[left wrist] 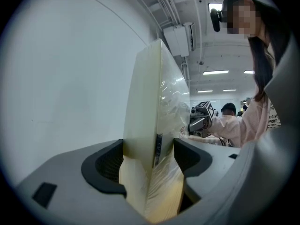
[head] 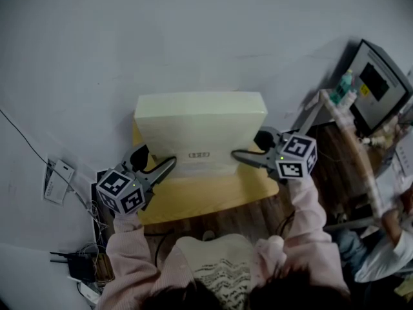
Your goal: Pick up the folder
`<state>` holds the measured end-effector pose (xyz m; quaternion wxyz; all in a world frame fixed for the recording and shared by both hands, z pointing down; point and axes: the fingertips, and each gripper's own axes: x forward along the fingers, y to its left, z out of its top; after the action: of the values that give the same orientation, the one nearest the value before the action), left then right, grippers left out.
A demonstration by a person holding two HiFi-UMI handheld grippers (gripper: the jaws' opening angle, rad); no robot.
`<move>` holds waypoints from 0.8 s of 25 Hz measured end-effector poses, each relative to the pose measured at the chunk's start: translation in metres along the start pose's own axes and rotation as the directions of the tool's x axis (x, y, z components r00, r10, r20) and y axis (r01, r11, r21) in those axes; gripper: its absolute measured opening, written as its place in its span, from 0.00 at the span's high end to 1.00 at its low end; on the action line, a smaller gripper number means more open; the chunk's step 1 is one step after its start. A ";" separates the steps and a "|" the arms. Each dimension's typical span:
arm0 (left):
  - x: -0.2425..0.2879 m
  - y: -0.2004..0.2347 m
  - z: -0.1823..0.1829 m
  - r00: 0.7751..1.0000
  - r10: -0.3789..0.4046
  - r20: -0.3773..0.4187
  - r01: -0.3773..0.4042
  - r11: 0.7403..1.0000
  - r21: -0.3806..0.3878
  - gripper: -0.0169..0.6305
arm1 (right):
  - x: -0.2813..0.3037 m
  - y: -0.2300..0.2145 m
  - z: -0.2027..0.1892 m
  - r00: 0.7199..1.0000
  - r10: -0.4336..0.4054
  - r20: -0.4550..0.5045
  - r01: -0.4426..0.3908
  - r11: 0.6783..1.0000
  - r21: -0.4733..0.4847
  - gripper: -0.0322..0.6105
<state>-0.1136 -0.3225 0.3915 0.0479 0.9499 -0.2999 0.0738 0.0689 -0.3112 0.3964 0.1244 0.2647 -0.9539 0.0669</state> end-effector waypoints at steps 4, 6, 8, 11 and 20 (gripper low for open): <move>0.000 -0.003 0.006 1.000 0.013 0.011 -0.013 1.000 -0.010 0.43 | -0.004 -0.001 0.008 1.000 -0.001 0.005 0.001 1.000 -0.004 0.49; -0.001 -0.005 0.009 1.000 0.018 0.017 -0.018 1.000 -0.013 0.43 | -0.006 -0.001 0.010 1.000 -0.001 0.008 0.001 1.000 -0.002 0.49; -0.001 -0.006 0.011 0.999 0.024 0.025 -0.024 1.000 -0.017 0.43 | -0.007 -0.001 0.013 1.000 0.000 0.013 0.000 1.000 0.001 0.49; 0.000 -0.007 0.015 0.999 0.031 0.032 -0.031 0.999 -0.018 0.43 | -0.010 -0.002 0.016 1.000 -0.001 0.025 0.000 1.000 0.000 0.49; 0.000 -0.009 0.012 0.998 0.056 0.028 -0.056 0.998 -0.020 0.43 | -0.009 -0.003 0.016 1.000 -0.002 0.030 0.003 1.000 -0.023 0.50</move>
<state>-0.1074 -0.3166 0.3789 0.0504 0.9416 -0.3277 0.0588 0.0750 -0.3127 0.3789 0.1134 0.2655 -0.9560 0.0518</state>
